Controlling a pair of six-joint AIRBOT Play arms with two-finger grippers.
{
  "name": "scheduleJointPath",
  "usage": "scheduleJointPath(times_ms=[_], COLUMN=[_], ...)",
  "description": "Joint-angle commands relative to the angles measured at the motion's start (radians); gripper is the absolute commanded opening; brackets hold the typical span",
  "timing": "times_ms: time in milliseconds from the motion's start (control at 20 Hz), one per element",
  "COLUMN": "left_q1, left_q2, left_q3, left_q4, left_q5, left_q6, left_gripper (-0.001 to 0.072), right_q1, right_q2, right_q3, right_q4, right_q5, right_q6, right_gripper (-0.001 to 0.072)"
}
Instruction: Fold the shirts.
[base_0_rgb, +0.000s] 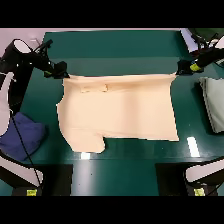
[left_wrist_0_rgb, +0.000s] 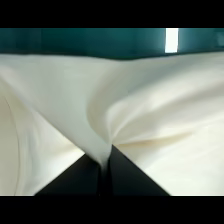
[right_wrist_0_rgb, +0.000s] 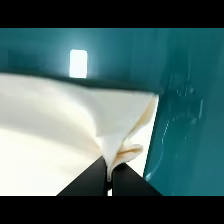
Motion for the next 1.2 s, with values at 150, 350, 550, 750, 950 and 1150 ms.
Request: scheduleJointPath(times_ms=[150,350,550,750,950,1150], left_q1=[-0.013,-0.013,-0.013,-0.013,-0.013,-0.013], left_q2=[-0.003,0.0,0.111,0.433,0.749,0.933], left_q3=[-0.175,-0.217,-0.246,-0.631,-1.085,-1.309], left_q4=[0.006,0.016,0.116,0.234,0.23,0.101], left_q5=[0.008,-0.013,-0.075,0.029,0.073,0.166], left_q6=[0.028,0.01,-0.016,-0.068,-0.141,-0.189], left_gripper=[0.0026,0.0502,0.0533,0.0534,0.0535,0.0534], right_q1=[0.043,0.047,0.02,-0.026,-0.031,-0.031], right_q2=[0.046,0.051,0.165,0.327,0.431,0.444], right_q3=[-0.248,-0.294,-0.294,-0.295,-0.295,-0.294], right_q4=[0.005,0.056,0.007,0.012,0.017,0.047], right_q5=[-0.05,-0.079,-0.022,0.074,0.053,0.051], right_q6=[-0.004,0.011,0.01,0.005,0.005,0.005], right_gripper=[0.0018,0.0367,0.037,0.0369,0.037,0.037])
